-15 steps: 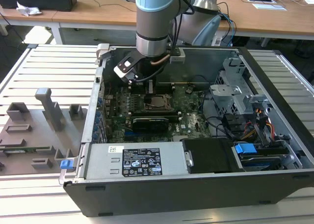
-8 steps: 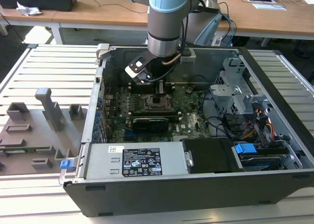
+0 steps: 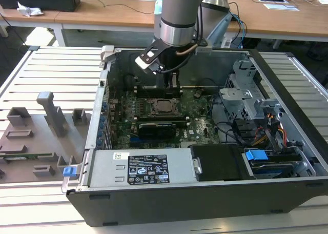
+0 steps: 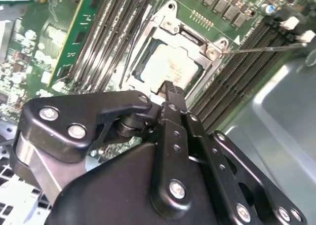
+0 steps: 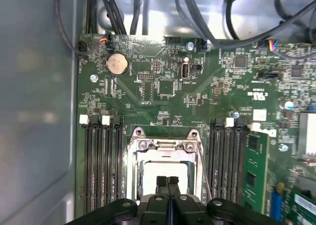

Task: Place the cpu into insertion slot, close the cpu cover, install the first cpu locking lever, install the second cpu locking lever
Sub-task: 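Close the cpu cover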

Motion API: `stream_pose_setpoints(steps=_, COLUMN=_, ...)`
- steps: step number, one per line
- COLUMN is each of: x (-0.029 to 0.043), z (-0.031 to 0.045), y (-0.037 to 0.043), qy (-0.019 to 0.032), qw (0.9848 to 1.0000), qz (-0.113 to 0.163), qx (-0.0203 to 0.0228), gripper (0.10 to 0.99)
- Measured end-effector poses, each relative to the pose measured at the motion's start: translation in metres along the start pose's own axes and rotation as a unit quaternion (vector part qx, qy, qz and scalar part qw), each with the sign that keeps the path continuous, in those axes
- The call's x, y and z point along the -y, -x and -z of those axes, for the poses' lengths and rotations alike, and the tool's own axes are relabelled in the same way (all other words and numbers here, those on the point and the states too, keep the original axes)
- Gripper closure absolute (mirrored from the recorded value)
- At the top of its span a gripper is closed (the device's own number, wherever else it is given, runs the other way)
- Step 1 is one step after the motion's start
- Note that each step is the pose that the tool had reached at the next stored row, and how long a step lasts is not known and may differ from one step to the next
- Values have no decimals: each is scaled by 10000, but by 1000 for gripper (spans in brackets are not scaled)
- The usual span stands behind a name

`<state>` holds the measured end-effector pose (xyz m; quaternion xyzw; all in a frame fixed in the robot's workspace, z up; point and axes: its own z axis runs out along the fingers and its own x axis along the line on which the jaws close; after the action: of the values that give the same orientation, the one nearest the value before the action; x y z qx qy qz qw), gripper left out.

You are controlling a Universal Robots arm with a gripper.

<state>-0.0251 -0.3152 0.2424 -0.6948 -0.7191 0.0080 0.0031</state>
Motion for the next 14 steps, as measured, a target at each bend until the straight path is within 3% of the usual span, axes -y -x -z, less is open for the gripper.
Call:
stream_pose_setpoints(steps=9, x=3, z=202, y=1, qy=0, qw=10000, qz=0, qx=0, gripper=980)
stream_pose_setpoints(steps=14, x=3, z=209, y=1, qy=0, qw=10000, qz=0, qx=0, gripper=980)
